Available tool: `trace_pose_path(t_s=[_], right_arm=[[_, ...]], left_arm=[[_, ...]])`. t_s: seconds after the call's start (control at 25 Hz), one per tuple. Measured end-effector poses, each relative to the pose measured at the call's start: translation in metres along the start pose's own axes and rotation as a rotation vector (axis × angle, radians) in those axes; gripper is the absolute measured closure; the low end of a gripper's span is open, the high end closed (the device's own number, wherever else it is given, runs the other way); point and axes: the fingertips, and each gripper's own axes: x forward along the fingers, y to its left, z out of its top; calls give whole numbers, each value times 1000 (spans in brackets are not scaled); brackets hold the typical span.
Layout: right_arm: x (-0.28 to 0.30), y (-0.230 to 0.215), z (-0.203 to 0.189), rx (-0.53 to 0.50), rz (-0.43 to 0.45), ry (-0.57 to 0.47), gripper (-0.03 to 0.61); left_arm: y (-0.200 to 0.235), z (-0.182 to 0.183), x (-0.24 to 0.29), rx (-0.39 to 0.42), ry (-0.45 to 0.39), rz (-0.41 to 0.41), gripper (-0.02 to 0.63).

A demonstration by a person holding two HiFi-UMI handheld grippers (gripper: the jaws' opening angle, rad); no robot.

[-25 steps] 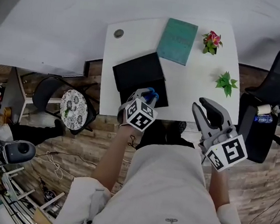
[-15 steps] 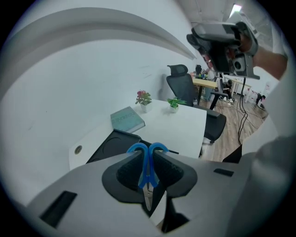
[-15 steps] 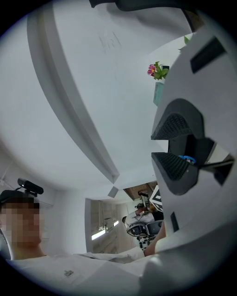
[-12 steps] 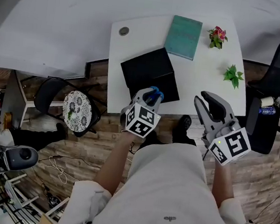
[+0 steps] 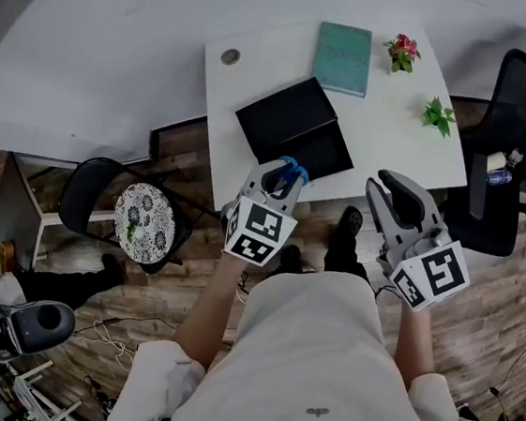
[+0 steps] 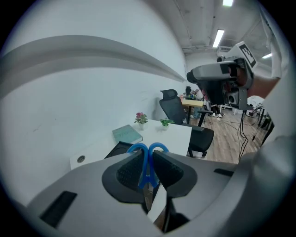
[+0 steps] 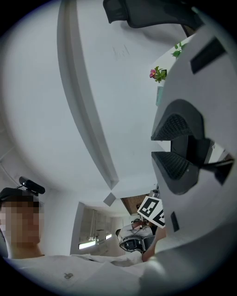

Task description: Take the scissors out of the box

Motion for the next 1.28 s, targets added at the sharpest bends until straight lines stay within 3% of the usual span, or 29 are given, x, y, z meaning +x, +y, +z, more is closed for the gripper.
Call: trace_pose_path(t_s=[0.28,0.6,0.96,1.28], right_arm=[[-13,47,0,-28,-55,-26,502],[-27,86,7,-52,-105,-48,513],[-47,108,10,-69,-127,-78,539],[-60,117,9,-79,-117,-106,560]], left_arm=[[-1,-8,-49,32,-78,-10,526],[-7,8,-104,-8,-212,-56,526],[-16,38,-157,-71,-355,-88,526],[-30,50,-170,-80,-399,-92,526]])
